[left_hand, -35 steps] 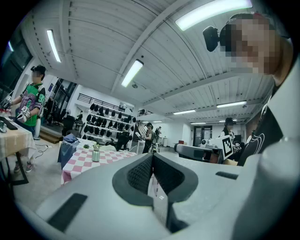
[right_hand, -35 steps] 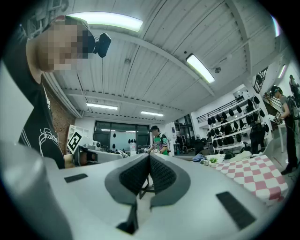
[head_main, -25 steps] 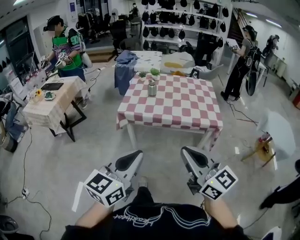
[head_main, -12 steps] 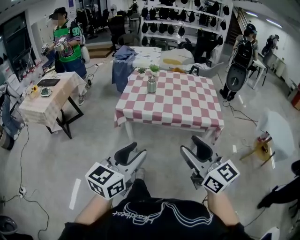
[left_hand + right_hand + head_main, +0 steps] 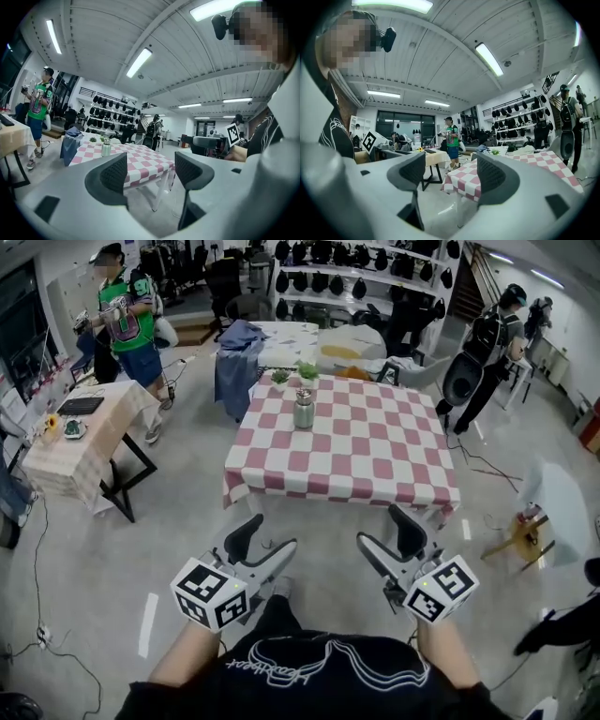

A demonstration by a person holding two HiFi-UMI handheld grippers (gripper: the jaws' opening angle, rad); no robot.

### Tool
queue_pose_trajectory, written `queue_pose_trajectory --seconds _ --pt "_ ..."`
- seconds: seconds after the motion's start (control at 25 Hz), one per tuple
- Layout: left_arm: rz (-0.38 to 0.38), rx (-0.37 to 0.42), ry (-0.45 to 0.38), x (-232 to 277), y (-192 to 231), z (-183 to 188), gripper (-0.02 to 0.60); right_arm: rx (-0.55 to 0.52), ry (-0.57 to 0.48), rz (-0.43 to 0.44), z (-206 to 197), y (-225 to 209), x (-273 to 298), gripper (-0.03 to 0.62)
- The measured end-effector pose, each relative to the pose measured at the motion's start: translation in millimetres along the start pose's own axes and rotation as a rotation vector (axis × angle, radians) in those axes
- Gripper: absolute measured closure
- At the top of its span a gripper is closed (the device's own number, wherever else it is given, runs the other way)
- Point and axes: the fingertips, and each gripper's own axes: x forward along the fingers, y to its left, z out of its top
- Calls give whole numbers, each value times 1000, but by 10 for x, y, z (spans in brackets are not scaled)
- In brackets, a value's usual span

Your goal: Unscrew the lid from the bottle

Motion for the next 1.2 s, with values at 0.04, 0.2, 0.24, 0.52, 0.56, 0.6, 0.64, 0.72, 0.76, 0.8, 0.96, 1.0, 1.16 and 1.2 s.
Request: queue_pose_trajectory --seconds 0.04,0.2,0.24,0.52,0.56,0.6,0.64,0.72,0.76,0.8,0.96,1.0,1.16,1.2 --pt "-5 -1 7 83 111 15 276 2 4 -2 1 -67 121 255" --pt "-29 -18 36 455 635 123 268 22 25 -23 30 -384 649 246" --pt "-36 -21 46 562 774 140 267 26 31 -32 26 -477 780 243" --pt "-78 -23 103 1291 1710 176 245 54 67 -100 -34 -1136 1641 230" --pt "-84 -14 114 1373 1816 172 241 53 69 -108 -22 -1208 1753 229" --pt "-92 -3 126 1456 1907 157 238 52 72 -118 -11 -1273 1847 229" --pt "-101 8 140 1538 1988 134 236 52 76 -130 -5 -1332 1921 229" --pt "-114 34 164 1703 2147 84 235 56 79 -153 -4 -1442 2039 229" --pt "-120 46 175 1786 2229 66 235 57 80 -161 -5 -1492 2098 229" --pt "-127 55 186 1866 2308 52 235 57 81 -168 -7 -1536 2159 229" --pt "-158 43 205 2134 2576 8 235 60 91 -193 -76 -1660 2358 229" --pt "-155 44 202 2190 2649 5 235 61 93 -194 -103 -1678 2405 229" --pt "-166 107 237 2448 2829 -82 235 69 111 -201 -207 -1695 2501 229" --pt "-181 117 250 2518 2841 -115 235 72 112 -206 -218 -1710 2501 229"
